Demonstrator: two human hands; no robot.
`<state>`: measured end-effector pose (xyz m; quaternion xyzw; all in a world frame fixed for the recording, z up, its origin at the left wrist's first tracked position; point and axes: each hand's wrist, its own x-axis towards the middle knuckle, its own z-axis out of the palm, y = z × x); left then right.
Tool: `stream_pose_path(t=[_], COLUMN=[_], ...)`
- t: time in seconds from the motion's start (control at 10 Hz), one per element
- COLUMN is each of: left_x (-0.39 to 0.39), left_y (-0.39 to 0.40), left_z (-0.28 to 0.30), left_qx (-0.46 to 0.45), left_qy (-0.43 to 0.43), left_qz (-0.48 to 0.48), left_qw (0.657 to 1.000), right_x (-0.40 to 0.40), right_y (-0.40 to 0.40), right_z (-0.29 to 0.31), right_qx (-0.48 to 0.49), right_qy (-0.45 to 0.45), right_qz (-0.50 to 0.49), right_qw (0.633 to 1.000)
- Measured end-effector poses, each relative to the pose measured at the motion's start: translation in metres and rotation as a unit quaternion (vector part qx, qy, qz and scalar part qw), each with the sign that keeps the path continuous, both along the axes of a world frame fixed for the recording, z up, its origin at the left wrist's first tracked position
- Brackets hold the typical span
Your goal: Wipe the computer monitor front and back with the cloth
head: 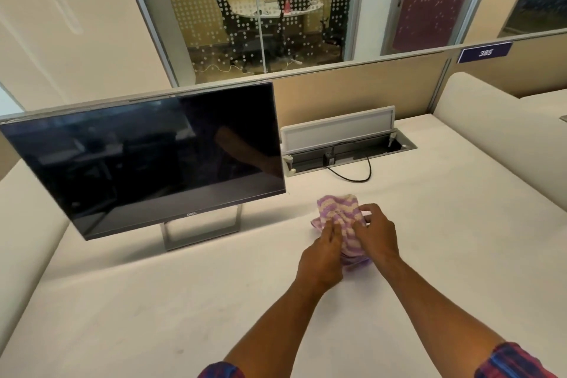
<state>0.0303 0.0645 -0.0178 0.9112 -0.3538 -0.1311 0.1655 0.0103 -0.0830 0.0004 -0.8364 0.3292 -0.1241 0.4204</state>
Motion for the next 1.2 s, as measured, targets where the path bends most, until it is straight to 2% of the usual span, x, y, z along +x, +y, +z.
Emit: stream_pose_path(t=[0.2, 0.4, 0.5, 0.6, 0.8, 0.9, 1.0, 1.1, 1.2], left_x=[0.033, 0.062, 0.071, 0.072, 0.076, 0.070, 0.059, 0.042, 0.031], left_y=[-0.054, -0.086, -0.092, -0.089, -0.087, -0.067, -0.041, 0.017, 0.060], left_z=[0.017, 0.016, -0.006, -0.019, -0.024, -0.020, -0.014, -0.014, -0.016], left_qx=[0.007, 0.095, 0.129, 0.135, 0.136, 0.092, 0.060, 0.041, 0.038], left_qy=[-0.023, 0.024, 0.020, -0.020, -0.024, -0.054, -0.071, -0.089, -0.092], left_qz=[-0.001, -0.032, -0.036, -0.045, -0.052, -0.024, 0.002, 0.075, 0.136], left_qw=[1.000, 0.995, 0.991, 0.990, 0.989, 0.994, 0.996, 0.992, 0.986], right_x=[0.029, 0.055, 0.058, 0.052, 0.041, 0.032, 0.023, 0.010, 0.006], right_y=[-0.062, -0.100, -0.106, -0.104, -0.103, -0.092, -0.080, -0.036, -0.002], right_z=[0.007, -0.009, -0.031, -0.046, -0.066, -0.061, -0.055, -0.054, -0.052], right_qx=[0.006, -0.029, -0.092, -0.137, -0.225, -0.300, -0.334, -0.388, -0.359], right_qy=[0.018, 0.026, 0.100, 0.121, 0.185, 0.149, 0.107, 0.019, -0.014], right_qz=[0.000, 0.037, 0.070, 0.088, 0.141, 0.136, 0.159, 0.185, 0.209], right_qw=[1.000, 0.999, 0.988, 0.979, 0.946, 0.932, 0.923, 0.903, 0.910])
